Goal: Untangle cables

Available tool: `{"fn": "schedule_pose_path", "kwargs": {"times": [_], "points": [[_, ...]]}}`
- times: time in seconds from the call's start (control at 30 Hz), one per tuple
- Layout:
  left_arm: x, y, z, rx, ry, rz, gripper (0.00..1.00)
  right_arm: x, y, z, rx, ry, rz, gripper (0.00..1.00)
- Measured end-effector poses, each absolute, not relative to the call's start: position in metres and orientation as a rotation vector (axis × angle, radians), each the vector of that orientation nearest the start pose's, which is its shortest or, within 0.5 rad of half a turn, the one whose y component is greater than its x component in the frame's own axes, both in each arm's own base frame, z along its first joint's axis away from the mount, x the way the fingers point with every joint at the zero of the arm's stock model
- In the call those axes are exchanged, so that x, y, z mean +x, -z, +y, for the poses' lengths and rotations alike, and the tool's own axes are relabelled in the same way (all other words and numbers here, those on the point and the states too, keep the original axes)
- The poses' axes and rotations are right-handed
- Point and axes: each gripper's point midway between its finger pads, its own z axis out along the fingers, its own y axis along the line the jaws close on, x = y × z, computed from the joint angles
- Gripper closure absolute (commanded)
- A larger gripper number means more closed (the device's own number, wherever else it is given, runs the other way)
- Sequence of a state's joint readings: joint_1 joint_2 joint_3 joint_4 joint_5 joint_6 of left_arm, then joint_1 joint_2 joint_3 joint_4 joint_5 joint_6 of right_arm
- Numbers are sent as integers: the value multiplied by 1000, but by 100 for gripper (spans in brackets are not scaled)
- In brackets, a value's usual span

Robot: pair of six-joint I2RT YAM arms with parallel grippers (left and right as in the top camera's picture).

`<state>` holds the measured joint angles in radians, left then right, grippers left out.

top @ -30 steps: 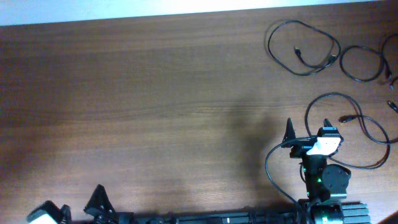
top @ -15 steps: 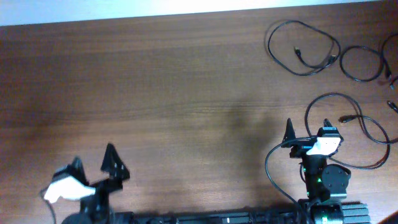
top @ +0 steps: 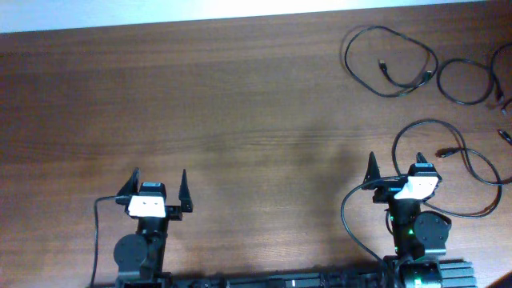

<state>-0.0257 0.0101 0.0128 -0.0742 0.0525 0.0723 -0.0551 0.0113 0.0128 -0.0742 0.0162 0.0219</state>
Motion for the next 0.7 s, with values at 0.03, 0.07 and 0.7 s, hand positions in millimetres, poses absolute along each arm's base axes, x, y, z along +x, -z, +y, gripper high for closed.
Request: {"fn": "schedule_pose_path", "kwargs": {"times": [0.03,0.07,0.7], "points": [[246,-159,-15,127,2,1638,1,246,-159,-16,75,39,1642,2],[246,-159,-15,133,-3,1637,1,246,-159,-16,76,39,1642,1],[246,-159,-15,101,26,1640,1,246,-159,-16,75,39,1642,2]]}}
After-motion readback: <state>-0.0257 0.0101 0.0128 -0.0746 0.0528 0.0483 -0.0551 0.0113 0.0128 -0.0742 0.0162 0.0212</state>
